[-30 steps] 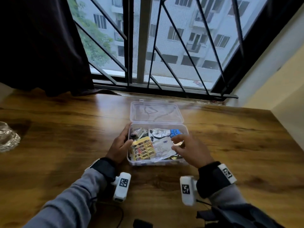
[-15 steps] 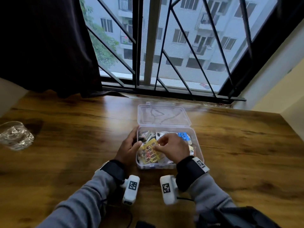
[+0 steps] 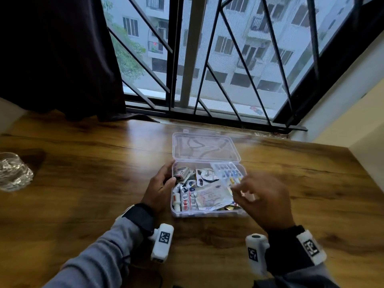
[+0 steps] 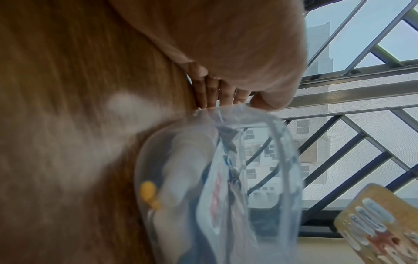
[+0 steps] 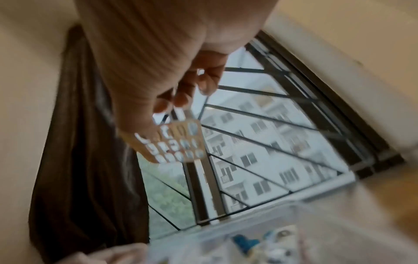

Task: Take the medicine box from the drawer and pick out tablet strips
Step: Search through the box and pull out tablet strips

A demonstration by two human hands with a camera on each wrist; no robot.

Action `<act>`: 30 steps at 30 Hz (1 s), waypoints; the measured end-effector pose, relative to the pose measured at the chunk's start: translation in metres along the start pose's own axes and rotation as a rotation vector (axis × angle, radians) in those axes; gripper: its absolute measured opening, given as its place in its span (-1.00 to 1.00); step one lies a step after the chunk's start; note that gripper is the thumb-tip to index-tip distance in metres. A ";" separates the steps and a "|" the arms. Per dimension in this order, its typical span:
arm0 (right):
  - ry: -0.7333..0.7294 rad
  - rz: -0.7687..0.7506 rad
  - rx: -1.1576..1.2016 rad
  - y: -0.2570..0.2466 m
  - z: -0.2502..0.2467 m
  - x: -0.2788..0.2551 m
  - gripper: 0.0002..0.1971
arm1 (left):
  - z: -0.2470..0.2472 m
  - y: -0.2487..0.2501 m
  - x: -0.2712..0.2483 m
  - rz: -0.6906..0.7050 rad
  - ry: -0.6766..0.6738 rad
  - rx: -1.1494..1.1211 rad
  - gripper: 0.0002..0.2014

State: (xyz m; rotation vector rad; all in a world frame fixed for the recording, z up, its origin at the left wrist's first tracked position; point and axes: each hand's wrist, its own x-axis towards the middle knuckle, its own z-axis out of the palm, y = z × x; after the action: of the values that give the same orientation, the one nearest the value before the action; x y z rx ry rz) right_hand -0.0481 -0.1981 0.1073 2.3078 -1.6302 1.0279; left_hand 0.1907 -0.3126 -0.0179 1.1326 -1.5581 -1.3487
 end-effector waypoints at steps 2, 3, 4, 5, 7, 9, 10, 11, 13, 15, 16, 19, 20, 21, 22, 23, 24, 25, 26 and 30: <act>0.047 -0.110 -0.145 0.000 0.006 -0.007 -0.77 | 0.000 0.002 0.000 0.004 -0.002 0.005 -0.38; 0.071 -0.127 -0.174 -0.001 0.008 -0.009 -0.74 | 0.000 0.002 0.000 0.005 -0.003 0.006 -0.39; 0.087 -0.139 -0.194 -0.003 0.010 -0.009 -0.73 | 0.000 0.003 -0.001 0.008 -0.004 0.006 -0.39; 0.094 -0.150 -0.212 -0.003 0.011 -0.010 -0.73 | 0.000 0.003 0.000 0.010 -0.007 0.005 -0.39; 0.086 -0.145 -0.234 -0.001 0.012 -0.011 -0.76 | 0.000 0.003 0.000 0.014 -0.014 0.000 -0.39; 0.047 -0.087 -0.240 0.003 0.013 -0.011 -0.78 | 0.000 0.003 0.000 0.020 -0.016 0.001 -0.39; 0.023 -0.053 -0.249 0.006 0.013 -0.011 -0.79 | 0.000 0.003 0.000 0.026 -0.013 0.005 -0.40; -0.004 -0.018 -0.260 0.009 0.015 -0.011 -0.79 | 0.000 0.003 0.001 0.032 -0.011 0.005 -0.39; -0.089 0.053 -0.282 0.015 0.020 -0.011 -0.80 | 0.000 0.002 0.001 0.033 -0.010 -0.003 -0.40; -0.224 0.130 -0.283 0.020 0.028 -0.012 -0.84 | 0.000 0.002 0.001 0.032 -0.011 -0.010 -0.40; -0.289 0.162 -0.277 0.021 0.031 -0.014 -0.86 | 0.000 0.002 0.001 0.032 -0.007 -0.006 -0.40; -0.352 0.225 -0.214 0.021 0.039 -0.019 -0.83 | -0.001 0.001 0.001 0.035 -0.006 0.005 -0.40; -0.343 0.239 -0.187 0.019 0.040 -0.019 -0.81 | -0.001 0.001 0.002 0.035 -0.006 0.003 -0.40; -0.337 0.248 -0.162 0.016 0.042 -0.018 -0.80 | -0.001 0.001 0.002 0.035 -0.008 -0.001 -0.40; -0.334 0.248 -0.143 0.013 0.044 -0.017 -0.79 | -0.001 0.001 0.002 0.033 -0.008 -0.007 -0.41; -0.340 0.244 -0.130 0.010 0.047 -0.014 -0.80 | 0.000 0.000 0.002 0.031 -0.010 -0.012 -0.41; -0.348 0.236 -0.127 0.008 0.049 -0.010 -0.82 | 0.000 0.001 0.002 0.028 -0.010 -0.016 -0.41; -0.359 0.238 -0.134 0.006 0.052 -0.006 -0.85 | 0.000 0.000 0.002 0.026 -0.010 -0.021 -0.41; -0.363 0.249 -0.149 0.006 0.054 -0.001 -0.88 | 0.000 0.000 0.003 0.026 -0.009 -0.023 -0.41; -0.380 0.355 -0.188 0.012 0.058 0.019 -0.88 | 0.000 0.000 0.003 0.027 -0.007 -0.029 -0.42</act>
State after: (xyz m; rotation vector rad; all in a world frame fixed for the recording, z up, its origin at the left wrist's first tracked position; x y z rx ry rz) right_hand -0.0292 -0.2458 0.0713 2.2345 -2.2316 0.4672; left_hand 0.1896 -0.3154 -0.0180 1.0868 -1.5488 -1.3549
